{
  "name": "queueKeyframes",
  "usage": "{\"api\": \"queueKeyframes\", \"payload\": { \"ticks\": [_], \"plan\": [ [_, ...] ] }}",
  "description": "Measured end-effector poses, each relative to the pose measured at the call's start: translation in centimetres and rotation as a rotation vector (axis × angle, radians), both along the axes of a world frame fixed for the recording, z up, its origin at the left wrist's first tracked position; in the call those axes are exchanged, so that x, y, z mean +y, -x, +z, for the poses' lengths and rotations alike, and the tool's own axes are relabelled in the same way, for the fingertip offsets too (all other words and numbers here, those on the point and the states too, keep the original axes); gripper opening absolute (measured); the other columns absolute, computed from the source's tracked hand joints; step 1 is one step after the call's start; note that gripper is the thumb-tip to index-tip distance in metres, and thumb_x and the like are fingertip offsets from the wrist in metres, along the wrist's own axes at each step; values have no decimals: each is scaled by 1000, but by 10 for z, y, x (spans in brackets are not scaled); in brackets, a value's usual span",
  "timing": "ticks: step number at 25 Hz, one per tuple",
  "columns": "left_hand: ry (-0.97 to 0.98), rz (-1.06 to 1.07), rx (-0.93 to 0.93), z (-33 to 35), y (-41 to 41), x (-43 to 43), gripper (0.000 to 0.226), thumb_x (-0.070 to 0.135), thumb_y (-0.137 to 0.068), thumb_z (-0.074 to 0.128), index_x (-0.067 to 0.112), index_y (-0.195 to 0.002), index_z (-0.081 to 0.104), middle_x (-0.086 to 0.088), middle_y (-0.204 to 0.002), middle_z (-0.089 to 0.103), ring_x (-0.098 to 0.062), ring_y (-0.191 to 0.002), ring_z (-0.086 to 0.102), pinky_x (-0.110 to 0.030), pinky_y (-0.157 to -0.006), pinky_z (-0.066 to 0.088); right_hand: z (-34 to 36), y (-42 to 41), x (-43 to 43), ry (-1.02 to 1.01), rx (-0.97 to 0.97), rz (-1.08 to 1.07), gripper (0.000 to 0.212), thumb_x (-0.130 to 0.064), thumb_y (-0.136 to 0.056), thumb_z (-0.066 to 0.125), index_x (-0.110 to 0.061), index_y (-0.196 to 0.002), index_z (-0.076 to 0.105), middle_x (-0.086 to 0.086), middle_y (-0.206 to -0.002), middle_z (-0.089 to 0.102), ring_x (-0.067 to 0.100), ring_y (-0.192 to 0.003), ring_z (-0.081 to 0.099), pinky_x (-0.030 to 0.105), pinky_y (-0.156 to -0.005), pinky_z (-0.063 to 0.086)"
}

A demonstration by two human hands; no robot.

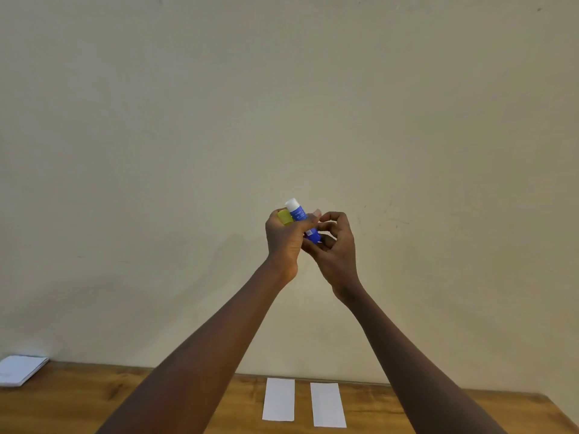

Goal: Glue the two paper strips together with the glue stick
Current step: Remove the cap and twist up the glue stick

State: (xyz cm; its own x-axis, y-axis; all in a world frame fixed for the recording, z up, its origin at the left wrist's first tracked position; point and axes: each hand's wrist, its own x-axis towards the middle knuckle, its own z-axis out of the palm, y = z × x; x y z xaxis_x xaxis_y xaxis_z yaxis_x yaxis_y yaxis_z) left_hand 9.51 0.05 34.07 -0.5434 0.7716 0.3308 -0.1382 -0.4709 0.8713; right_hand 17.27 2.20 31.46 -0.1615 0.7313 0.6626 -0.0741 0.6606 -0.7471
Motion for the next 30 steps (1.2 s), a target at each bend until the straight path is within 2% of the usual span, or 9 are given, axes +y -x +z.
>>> {"api": "queueKeyframes", "payload": {
  "ticks": [5,9,11,13,17,19,23,26,30],
  "plan": [
    [16,-77,-21,5,0,-2,21,17,-76,69,12,-82,50,-16,-89,60,-28,-79,57,-41,-79,53,2,0,-3,68,145,23,32,-3,-79,64,-13,-98,40,17,-81,62,22,-68,67,31,-68,56],
    [9,-159,106,8,-1,-3,21,21,-80,63,8,-93,52,-11,-95,64,-19,-74,59,-19,-48,52,0,1,-3,43,99,101,15,-7,-91,44,-13,-100,33,6,-61,59,6,-46,59,19,-53,52],
    [-2,-286,149,11,2,-4,8,21,-85,57,13,-85,56,-3,-92,68,-18,-81,61,-18,-63,54,-2,0,-1,111,190,167,5,-14,-96,31,-14,-101,32,2,-51,57,8,-38,52,17,-41,45],
    [10,-428,153,16,3,-6,6,23,-88,52,21,-83,55,9,-83,73,-19,-91,61,-36,-90,45,-2,-4,0,212,292,224,10,-20,-98,25,-17,-104,32,-5,-43,55,9,-35,48,17,-36,40],
    [19,-407,199,20,5,-6,5,25,-87,53,25,-83,55,13,-87,72,-24,-104,58,-54,-100,29,0,-7,-4,181,261,201,18,-29,-93,39,-20,-106,32,2,-74,62,9,-50,59,17,-49,49],
    [34,-366,189,19,5,-5,4,27,-86,54,25,-83,54,10,-92,69,-22,-103,58,-59,-105,17,1,-7,-7,52,232,63,23,-21,-88,52,-18,-103,34,8,-71,60,7,-49,57,16,-50,48],
    [21,-398,107,20,3,-5,4,26,-87,51,22,-87,53,15,-76,73,-17,-90,62,-59,-111,20,3,-3,-11,-7,174,46,13,-8,-95,33,-18,-101,29,6,-54,47,5,-37,43,16,-40,38],
    [9,-419,82,23,1,-8,4,26,-88,50,22,-88,52,14,-76,73,-17,-90,62,-57,-111,24,9,-6,-13,156,248,142,6,-24,-97,26,-23,-103,27,7,-61,51,6,-37,46,15,-38,39],
    [24,-354,122,26,2,-11,6,28,-88,50,22,-87,52,5,-98,67,-20,-99,59,-54,-111,20,15,-7,-15,-15,157,-44,40,-18,-84,59,-24,-104,25,8,-74,60,13,-55,59,17,-53,49]
  ]
}}
